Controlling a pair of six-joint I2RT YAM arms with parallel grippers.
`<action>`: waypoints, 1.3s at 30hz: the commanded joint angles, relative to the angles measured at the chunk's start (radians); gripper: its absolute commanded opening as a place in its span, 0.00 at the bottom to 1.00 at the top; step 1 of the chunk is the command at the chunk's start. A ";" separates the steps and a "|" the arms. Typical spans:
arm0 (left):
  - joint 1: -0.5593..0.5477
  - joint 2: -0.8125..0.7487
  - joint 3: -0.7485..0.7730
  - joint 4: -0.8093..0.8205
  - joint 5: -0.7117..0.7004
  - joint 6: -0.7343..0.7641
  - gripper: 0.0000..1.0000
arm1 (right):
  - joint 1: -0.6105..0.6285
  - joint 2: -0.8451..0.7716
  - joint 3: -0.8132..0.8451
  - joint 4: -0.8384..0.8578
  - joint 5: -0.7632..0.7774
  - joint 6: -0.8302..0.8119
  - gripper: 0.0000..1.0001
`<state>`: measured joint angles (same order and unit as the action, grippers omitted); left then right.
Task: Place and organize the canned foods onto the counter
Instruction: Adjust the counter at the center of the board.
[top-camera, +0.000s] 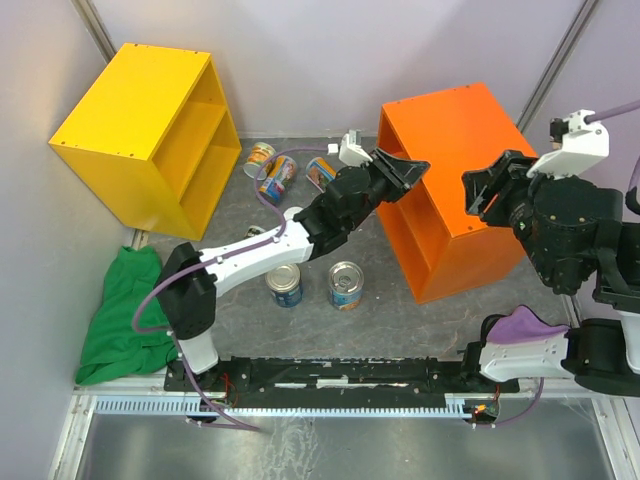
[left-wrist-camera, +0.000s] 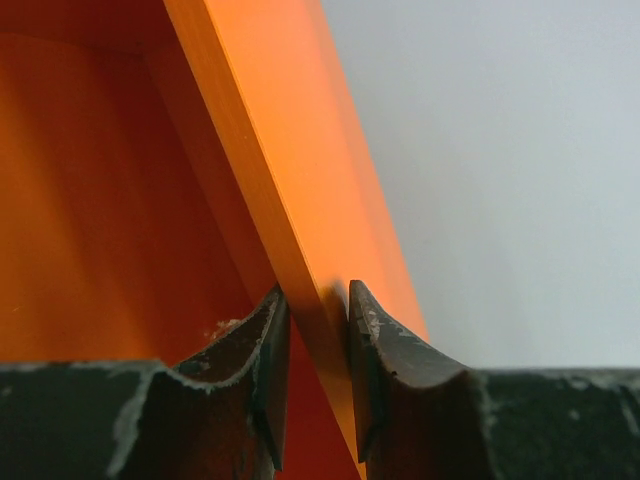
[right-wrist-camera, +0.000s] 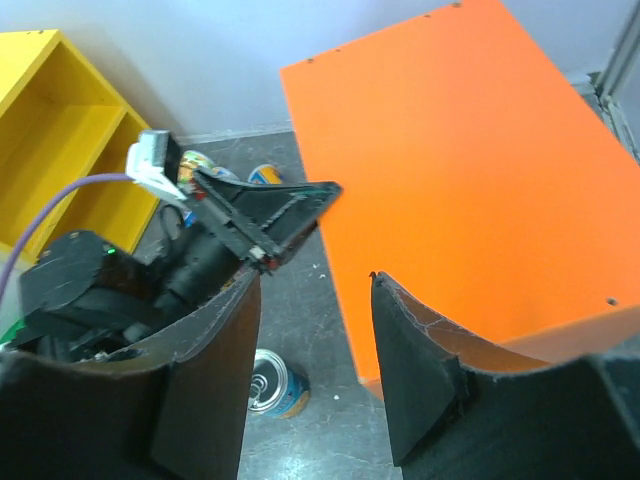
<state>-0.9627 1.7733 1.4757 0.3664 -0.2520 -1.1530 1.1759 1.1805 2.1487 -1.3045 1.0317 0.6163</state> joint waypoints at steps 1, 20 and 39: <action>0.002 -0.117 -0.048 0.029 -0.227 0.130 0.03 | -0.004 -0.027 -0.042 -0.100 0.076 0.140 0.56; 0.048 -0.093 -0.137 -0.011 -0.130 0.020 0.03 | -0.004 -0.107 -0.236 -0.443 0.021 0.558 0.59; 0.111 -0.044 -0.112 -0.032 -0.028 -0.009 0.03 | -0.005 -0.145 -0.484 -0.443 0.005 0.693 0.54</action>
<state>-0.8852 1.6978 1.3613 0.4099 -0.2264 -1.2072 1.1751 1.0092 1.6722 -1.5993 1.0279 1.2781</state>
